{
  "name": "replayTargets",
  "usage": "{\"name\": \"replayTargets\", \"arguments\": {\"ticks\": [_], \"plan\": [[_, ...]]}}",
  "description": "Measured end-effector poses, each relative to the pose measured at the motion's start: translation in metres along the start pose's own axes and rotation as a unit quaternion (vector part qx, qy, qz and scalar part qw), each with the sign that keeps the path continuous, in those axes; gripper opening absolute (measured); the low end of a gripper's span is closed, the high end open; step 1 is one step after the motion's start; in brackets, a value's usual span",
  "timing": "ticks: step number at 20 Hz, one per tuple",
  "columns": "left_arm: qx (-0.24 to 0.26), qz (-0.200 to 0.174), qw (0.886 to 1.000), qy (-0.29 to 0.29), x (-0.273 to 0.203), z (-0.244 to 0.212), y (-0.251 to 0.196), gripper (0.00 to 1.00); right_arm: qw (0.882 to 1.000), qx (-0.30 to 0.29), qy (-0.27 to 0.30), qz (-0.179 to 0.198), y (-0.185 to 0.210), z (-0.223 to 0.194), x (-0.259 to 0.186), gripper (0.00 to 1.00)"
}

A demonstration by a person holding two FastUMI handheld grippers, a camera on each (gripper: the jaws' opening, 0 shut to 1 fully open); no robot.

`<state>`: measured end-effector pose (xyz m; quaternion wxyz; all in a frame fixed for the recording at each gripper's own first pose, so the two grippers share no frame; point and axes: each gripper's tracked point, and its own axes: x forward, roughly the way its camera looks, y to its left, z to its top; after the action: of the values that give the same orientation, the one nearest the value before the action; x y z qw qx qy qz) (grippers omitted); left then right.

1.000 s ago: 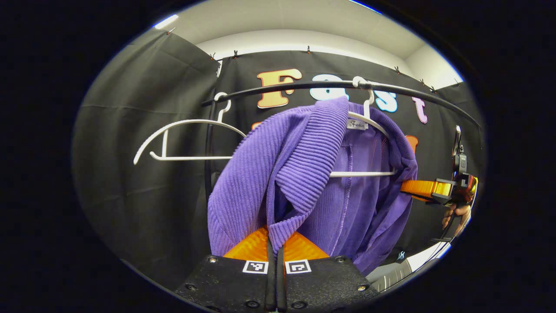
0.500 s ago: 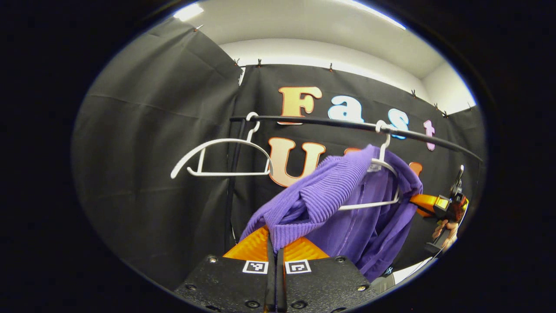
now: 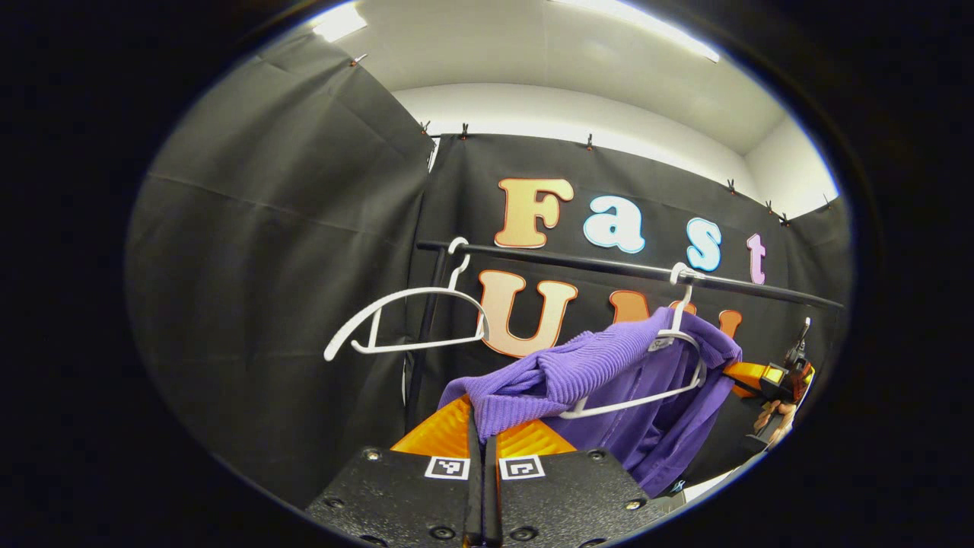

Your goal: Grasp the clothes on the hanger with both hands and then place them into the laundry hamper below.

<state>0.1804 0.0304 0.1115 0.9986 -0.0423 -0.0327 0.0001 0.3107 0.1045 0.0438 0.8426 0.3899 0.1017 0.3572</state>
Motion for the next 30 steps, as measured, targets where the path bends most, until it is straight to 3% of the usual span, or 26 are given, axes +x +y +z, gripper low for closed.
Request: {"name": "replayTargets", "arguments": {"ticks": [11, 19, 25, 30], "plan": [[-0.009, -0.006, 1.0, -0.018, 0.032, 0.031, 0.012, 0.01, 1.0, 0.012, -0.012, 0.0, -0.006, 0.029, 0.025, 0.14], [-0.001, -0.015, 1.0, -0.02, 0.08, 0.039, 0.018, 0.01, 1.0, 0.012, -0.017, -0.014, -0.019, 0.043, 0.055, 0.13], [0.005, -0.023, 1.0, 0.012, 0.111, 0.01, 0.021, 0.03, 0.998, -0.01, -0.031, -0.055, -0.048, 0.058, 0.074, 0.13], [-0.001, -0.025, 0.999, 0.04, 0.122, -0.023, 0.028, 0.01, 0.996, -0.001, 0.0, -0.093, -0.088, 0.019, 0.071, 0.14]]}}
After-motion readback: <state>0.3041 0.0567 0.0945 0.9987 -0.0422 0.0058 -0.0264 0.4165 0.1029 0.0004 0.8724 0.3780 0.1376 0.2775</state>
